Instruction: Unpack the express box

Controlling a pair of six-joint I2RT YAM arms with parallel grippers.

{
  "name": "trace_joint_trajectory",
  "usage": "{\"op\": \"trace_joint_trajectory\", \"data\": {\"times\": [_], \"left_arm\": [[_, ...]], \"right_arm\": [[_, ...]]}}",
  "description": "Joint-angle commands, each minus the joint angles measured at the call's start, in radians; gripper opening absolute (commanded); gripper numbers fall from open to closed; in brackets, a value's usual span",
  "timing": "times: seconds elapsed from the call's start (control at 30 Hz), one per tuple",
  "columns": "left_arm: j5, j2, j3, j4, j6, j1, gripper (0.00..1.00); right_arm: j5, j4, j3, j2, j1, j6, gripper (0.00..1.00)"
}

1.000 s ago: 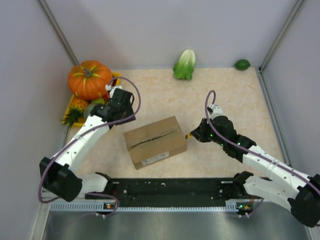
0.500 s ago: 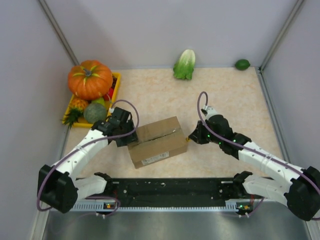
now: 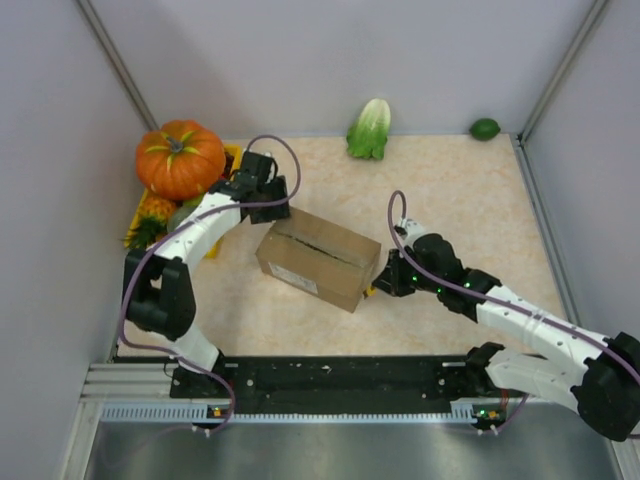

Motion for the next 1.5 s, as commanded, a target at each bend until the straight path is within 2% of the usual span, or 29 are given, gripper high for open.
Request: {"op": "trace_joint_trajectory", "data": {"times": [0.0, 0.03, 0.07, 0.17, 0.23, 0.3, 0.47, 0.6, 0.63, 0.77, 0.9, 1.0, 1.17, 1.27, 1.47], "left_arm": [[-0.138, 0.062, 0.162, -0.016, 0.031, 0.026, 0.59], [-0.192, 0.062, 0.196, -0.098, -0.002, 0.027, 0.59], [-0.303, 0.058, 0.236, -0.134, -0.016, 0.03, 0.59], [-0.387, -0.017, 0.212, -0.17, -0.03, 0.03, 0.59], [-0.38, -0.104, 0.14, -0.173, -0.029, 0.03, 0.59], [-0.338, -0.186, 0.081, -0.19, -0.05, 0.03, 0.57], [-0.219, -0.383, -0.182, -0.202, -0.114, 0.03, 0.28], [-0.036, -0.48, -0.362, -0.088, -0.135, 0.029, 0.24], [0.061, -0.491, -0.417, -0.063, -0.135, 0.027, 0.24], [0.211, -0.49, -0.494, 0.051, -0.145, 0.027, 0.24], [0.298, -0.423, -0.513, 0.154, -0.158, 0.029, 0.3], [0.317, -0.364, -0.473, 0.194, -0.145, 0.029, 0.34], [0.312, -0.262, -0.366, 0.23, -0.107, 0.029, 0.53], [0.335, -0.188, -0.303, 0.252, -0.084, 0.03, 0.58], [0.41, -0.037, -0.169, 0.287, -0.033, 0.038, 0.59]], "right_arm": [[0.167, -0.074, 0.067, -0.053, 0.013, 0.033, 0.0], [0.231, -0.101, 0.073, -0.074, 0.013, 0.05, 0.0], [0.309, -0.138, 0.078, -0.088, 0.013, 0.07, 0.0], [0.42, -0.178, 0.106, -0.125, 0.01, 0.088, 0.0], [0.455, -0.19, 0.13, -0.119, -0.006, 0.084, 0.0], [0.468, -0.192, 0.175, -0.073, -0.032, 0.065, 0.0], [0.409, -0.155, 0.323, 0.112, -0.142, -0.014, 0.0], [0.347, -0.092, 0.434, 0.288, -0.173, -0.091, 0.0], [0.322, -0.089, 0.457, 0.319, -0.177, -0.111, 0.0], [0.172, -0.094, 0.576, 0.442, -0.178, -0.185, 0.0], [0.049, -0.108, 0.606, 0.488, -0.176, -0.189, 0.0], [-0.012, -0.121, 0.586, 0.484, -0.168, -0.183, 0.0], [-0.132, -0.126, 0.502, 0.452, -0.161, -0.154, 0.0], [-0.149, -0.126, 0.448, 0.409, -0.135, -0.137, 0.0], [-0.126, -0.114, 0.39, 0.352, -0.033, -0.123, 0.0]]}}
